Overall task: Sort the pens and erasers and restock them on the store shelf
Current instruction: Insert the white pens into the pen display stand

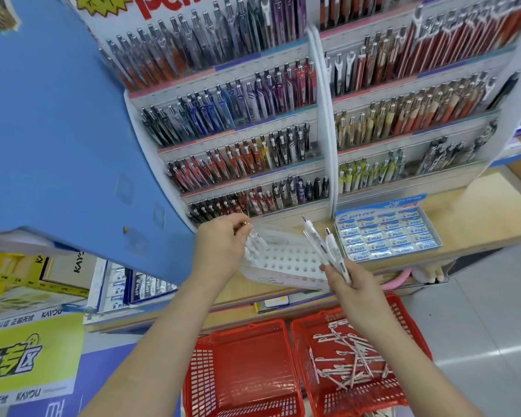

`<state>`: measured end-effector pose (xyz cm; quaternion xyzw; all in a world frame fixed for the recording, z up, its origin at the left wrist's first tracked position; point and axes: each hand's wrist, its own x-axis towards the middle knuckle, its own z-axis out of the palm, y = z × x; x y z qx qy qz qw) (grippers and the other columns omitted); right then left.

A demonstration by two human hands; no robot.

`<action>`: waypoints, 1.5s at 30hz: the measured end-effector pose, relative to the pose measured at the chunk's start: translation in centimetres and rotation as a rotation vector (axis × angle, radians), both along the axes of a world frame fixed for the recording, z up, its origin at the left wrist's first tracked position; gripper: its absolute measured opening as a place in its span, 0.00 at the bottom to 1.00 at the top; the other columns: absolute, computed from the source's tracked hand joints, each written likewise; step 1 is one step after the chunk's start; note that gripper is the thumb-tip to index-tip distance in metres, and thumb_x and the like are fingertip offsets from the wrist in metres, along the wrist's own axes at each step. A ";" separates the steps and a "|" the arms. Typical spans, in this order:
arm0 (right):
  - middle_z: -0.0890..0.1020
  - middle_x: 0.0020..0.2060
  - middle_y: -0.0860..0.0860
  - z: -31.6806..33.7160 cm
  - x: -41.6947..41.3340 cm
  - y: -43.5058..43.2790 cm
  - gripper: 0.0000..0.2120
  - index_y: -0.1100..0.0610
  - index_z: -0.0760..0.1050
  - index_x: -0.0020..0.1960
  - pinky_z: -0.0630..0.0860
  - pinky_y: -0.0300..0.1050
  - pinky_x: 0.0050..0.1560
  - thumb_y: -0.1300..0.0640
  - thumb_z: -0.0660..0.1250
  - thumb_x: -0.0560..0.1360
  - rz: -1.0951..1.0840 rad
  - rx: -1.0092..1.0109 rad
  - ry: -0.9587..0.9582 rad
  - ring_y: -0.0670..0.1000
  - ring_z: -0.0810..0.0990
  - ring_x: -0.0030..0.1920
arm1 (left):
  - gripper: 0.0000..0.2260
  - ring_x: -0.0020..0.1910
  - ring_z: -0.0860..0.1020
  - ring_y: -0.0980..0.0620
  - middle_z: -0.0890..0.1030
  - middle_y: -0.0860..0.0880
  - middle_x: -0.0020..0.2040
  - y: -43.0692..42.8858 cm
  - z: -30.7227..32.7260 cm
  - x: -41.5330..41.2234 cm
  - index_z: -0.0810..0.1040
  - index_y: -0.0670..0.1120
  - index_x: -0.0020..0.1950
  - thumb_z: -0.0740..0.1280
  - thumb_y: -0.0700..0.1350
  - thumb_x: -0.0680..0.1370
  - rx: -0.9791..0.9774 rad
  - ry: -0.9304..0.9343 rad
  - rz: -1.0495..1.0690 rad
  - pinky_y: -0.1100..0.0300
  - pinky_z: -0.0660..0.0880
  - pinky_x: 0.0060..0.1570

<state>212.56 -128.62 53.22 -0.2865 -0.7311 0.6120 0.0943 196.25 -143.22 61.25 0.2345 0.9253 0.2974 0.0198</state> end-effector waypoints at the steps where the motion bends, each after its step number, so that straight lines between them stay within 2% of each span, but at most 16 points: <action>1: 0.74 0.30 0.45 0.1 0.0 0.0 0.08 0.58 0.78 0.45 0.66 0.36 0.34 0.57 0.63 0.79 -0.001 -0.005 0.004 0.43 0.70 0.32 | 0.04 0.38 0.79 0.49 0.83 0.49 0.37 0.1 -0.3 -0.1 0.83 0.45 0.46 0.69 0.42 0.76 -0.012 0.012 -0.005 0.51 0.77 0.43; 5: 0.75 0.25 0.38 0.7 0.0 0.0 0.10 0.52 0.76 0.39 0.65 0.30 0.32 0.58 0.63 0.79 0.013 -0.015 0.007 0.38 0.70 0.29 | 0.05 0.41 0.79 0.49 0.83 0.48 0.42 0.3 -1.2 -0.3 0.84 0.44 0.48 0.70 0.42 0.74 -0.027 0.026 0.003 0.53 0.76 0.47; 10: 0.68 0.25 0.47 0.9 0.1 0.1 0.15 0.61 0.72 0.35 0.62 0.35 0.29 0.55 0.62 0.79 0.033 -0.045 -0.028 0.43 0.65 0.26 | 0.07 0.43 0.75 0.51 0.76 0.49 0.44 0.5 -2.2 -0.7 0.84 0.45 0.51 0.71 0.42 0.74 -0.061 -0.009 0.008 0.58 0.72 0.47; 12: 0.68 0.24 0.48 1.0 0.1 0.2 0.18 0.61 0.69 0.34 0.63 0.37 0.30 0.54 0.61 0.80 0.037 -0.090 -0.036 0.44 0.65 0.25 | 0.08 0.46 0.72 0.52 0.73 0.50 0.45 0.8 -2.6 -1.0 0.83 0.45 0.53 0.71 0.44 0.74 -0.097 -0.015 0.015 0.59 0.70 0.49; 16: 0.73 0.27 0.52 1.0 0.0 0.1 0.17 0.65 0.73 0.42 0.64 0.42 0.31 0.52 0.60 0.80 0.059 -0.171 -0.052 0.46 0.68 0.26 | 0.10 0.47 0.70 0.50 0.69 0.50 0.45 1.1 -3.2 -1.2 0.83 0.44 0.54 0.70 0.44 0.75 -0.141 -0.002 0.013 0.58 0.70 0.49; 19: 0.71 0.25 0.52 1.1 0.0 0.1 0.17 0.64 0.70 0.38 0.63 0.40 0.30 0.53 0.60 0.80 0.085 -0.147 -0.060 0.46 0.66 0.25 | 0.10 0.45 0.70 0.50 0.68 0.50 0.45 1.5 -3.3 -1.2 0.82 0.45 0.57 0.68 0.45 0.77 -0.192 0.009 0.012 0.59 0.69 0.46; 22: 0.66 0.22 0.48 1.4 0.0 0.2 0.18 0.64 0.70 0.35 0.61 0.38 0.27 0.55 0.62 0.79 0.096 -0.142 -0.077 0.45 0.64 0.23 | 0.11 0.44 0.70 0.51 0.68 0.50 0.45 1.6 -3.0 -0.9 0.81 0.45 0.58 0.67 0.45 0.77 -0.233 0.004 0.012 0.59 0.69 0.43; 25: 0.66 0.21 0.47 2.0 0.1 0.3 0.15 0.65 0.71 0.37 0.58 0.36 0.23 0.58 0.62 0.80 0.067 -0.316 -0.057 0.46 0.61 0.22 | 0.10 0.43 0.69 0.54 0.69 0.50 0.46 0.9 -2.7 -0.1 0.81 0.46 0.56 0.66 0.46 0.78 -0.244 -0.007 0.018 0.62 0.64 0.42; 27: 0.67 0.22 0.49 2.6 0.3 0.4 0.13 0.63 0.73 0.38 0.58 0.35 0.23 0.59 0.62 0.79 0.050 -0.380 -0.039 0.47 0.61 0.24 | 0.12 0.45 0.72 0.53 0.71 0.51 0.48 0.4 -2.3 0.7 0.81 0.47 0.58 0.65 0.49 0.78 -0.239 -0.003 0.033 0.61 0.67 0.44; 30: 0.66 0.23 0.48 2.9 0.4 0.4 0.13 0.55 0.77 0.35 0.58 0.35 0.24 0.60 0.64 0.78 0.070 -0.396 -0.009 0.45 0.61 0.25 | 0.12 0.46 0.75 0.53 0.75 0.50 0.48 0.1 -0.9 1.9 0.80 0.49 0.58 0.63 0.51 0.79 -0.170 0.024 0.068 0.58 0.71 0.47; 32: 0.65 0.25 0.50 3.2 0.3 0.4 0.12 0.51 0.81 0.36 0.58 0.36 0.24 0.57 0.66 0.77 0.092 -0.372 -0.005 0.46 0.61 0.26 | 0.10 0.38 0.73 0.55 0.77 0.52 0.39 0.2 0.3 3.0 0.82 0.48 0.50 0.63 0.50 0.79 -0.028 -0.072 0.060 0.56 0.71 0.41; 34: 0.64 0.28 0.53 3.7 0.2 0.3 0.09 0.49 0.82 0.40 0.58 0.38 0.25 0.56 0.67 0.76 0.116 -0.376 0.008 0.48 0.60 0.28 | 0.09 0.31 0.73 0.56 0.77 0.52 0.33 0.5 1.5 4.1 0.83 0.46 0.49 0.65 0.48 0.78 0.180 -0.384 0.052 0.56 0.74 0.36; 36: 0.64 0.28 0.53 4.2 0.1 0.1 0.08 0.50 0.83 0.41 0.58 0.38 0.25 0.57 0.67 0.76 0.140 -0.400 0.023 0.48 0.60 0.27 | 0.06 0.29 0.75 0.55 0.79 0.49 0.34 0.6 2.3 4.9 0.82 0.44 0.50 0.68 0.44 0.77 0.330 -0.629 0.080 0.60 0.77 0.32; 39: 0.67 0.26 0.49 4.7 -0.1 -0.2 0.06 0.54 0.83 0.45 0.61 0.35 0.25 0.55 0.67 0.76 0.130 -0.420 0.032 0.45 0.63 0.26 | 0.03 0.30 0.77 0.54 0.80 0.44 0.35 0.2 3.1 5.2 0.82 0.41 0.47 0.70 0.37 0.75 0.401 -0.682 0.145 0.63 0.79 0.34; 42: 0.69 0.25 0.45 4.0 -0.4 0.3 0.08 0.56 0.81 0.45 0.63 0.35 0.28 0.54 0.66 0.77 0.076 -0.220 0.016 0.42 0.66 0.26 | 0.05 0.30 0.78 0.53 0.81 0.45 0.34 -0.8 3.3 4.6 0.82 0.43 0.43 0.69 0.35 0.75 0.424 -0.574 0.208 0.64 0.79 0.35; 45: 0.68 0.27 0.48 2.4 -0.6 1.3 0.13 0.58 0.74 0.38 0.63 0.45 0.31 0.53 0.63 0.78 0.149 0.185 -0.070 0.47 0.66 0.28 | 0.09 0.32 0.80 0.52 0.81 0.50 0.32 -2.4 3.0 4.0 0.81 0.51 0.39 0.69 0.38 0.75 0.344 -0.375 0.266 0.62 0.79 0.37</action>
